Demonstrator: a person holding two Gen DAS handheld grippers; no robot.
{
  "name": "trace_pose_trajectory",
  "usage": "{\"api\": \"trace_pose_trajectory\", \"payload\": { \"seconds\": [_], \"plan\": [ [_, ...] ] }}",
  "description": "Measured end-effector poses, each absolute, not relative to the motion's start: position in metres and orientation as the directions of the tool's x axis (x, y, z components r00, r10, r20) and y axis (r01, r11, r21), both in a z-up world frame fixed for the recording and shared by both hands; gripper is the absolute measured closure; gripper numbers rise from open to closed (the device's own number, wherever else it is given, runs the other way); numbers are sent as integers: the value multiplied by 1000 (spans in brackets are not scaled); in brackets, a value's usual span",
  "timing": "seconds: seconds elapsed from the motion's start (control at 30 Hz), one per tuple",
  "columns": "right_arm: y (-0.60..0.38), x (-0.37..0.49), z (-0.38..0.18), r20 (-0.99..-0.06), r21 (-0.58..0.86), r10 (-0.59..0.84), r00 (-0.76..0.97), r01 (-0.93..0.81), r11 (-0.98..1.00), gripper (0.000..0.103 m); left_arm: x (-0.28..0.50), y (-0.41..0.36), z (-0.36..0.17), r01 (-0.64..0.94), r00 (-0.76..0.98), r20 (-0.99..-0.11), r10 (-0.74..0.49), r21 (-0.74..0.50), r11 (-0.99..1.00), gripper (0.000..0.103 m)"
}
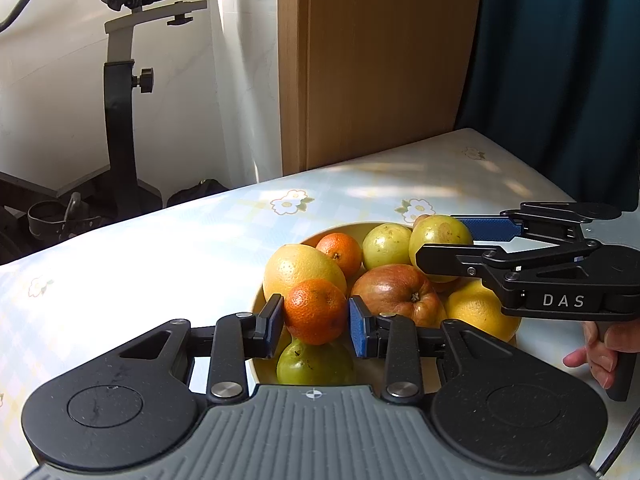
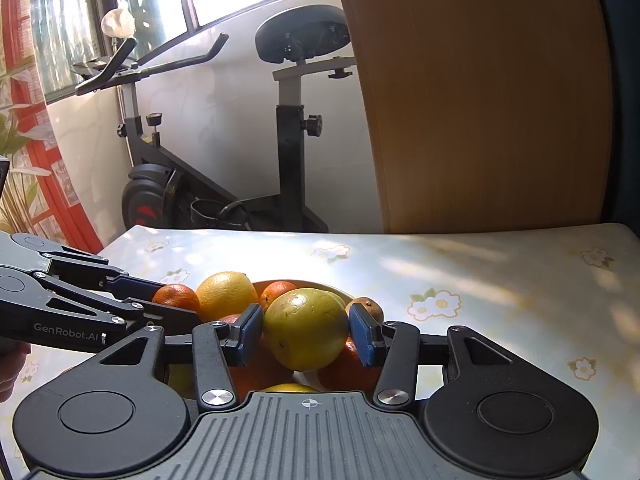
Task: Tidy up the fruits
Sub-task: 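Open both tools to release the fruits onto the plate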
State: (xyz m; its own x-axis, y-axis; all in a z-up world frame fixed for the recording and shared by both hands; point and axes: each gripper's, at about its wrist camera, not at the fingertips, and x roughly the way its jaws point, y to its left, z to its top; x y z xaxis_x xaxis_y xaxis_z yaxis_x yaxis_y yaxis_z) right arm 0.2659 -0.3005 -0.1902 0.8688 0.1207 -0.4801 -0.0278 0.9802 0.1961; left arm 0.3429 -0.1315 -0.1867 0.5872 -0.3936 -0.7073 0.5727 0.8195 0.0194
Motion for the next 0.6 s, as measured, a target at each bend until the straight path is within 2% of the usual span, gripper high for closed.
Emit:
{"api": "trace_pose_trajectory", "payload": {
  "seconds": [0.07, 0.13, 0.6],
  "plan": [
    [-298, 266, -188, -484, 181, 109, 869, -22, 983, 59, 343, -130, -185, 573, 586, -705, -398, 14, 819, 63],
    [-296, 266, -186, -484, 169, 103, 869, -23, 985, 59, 342, -128, -183, 571, 590, -699, -405, 6, 821, 55],
    [-282, 258, -167, -481, 107, 63, 875, -12, 994, 58, 330, -105, -165, 546, 623, -655, -427, -26, 838, 54]
  ]
}}
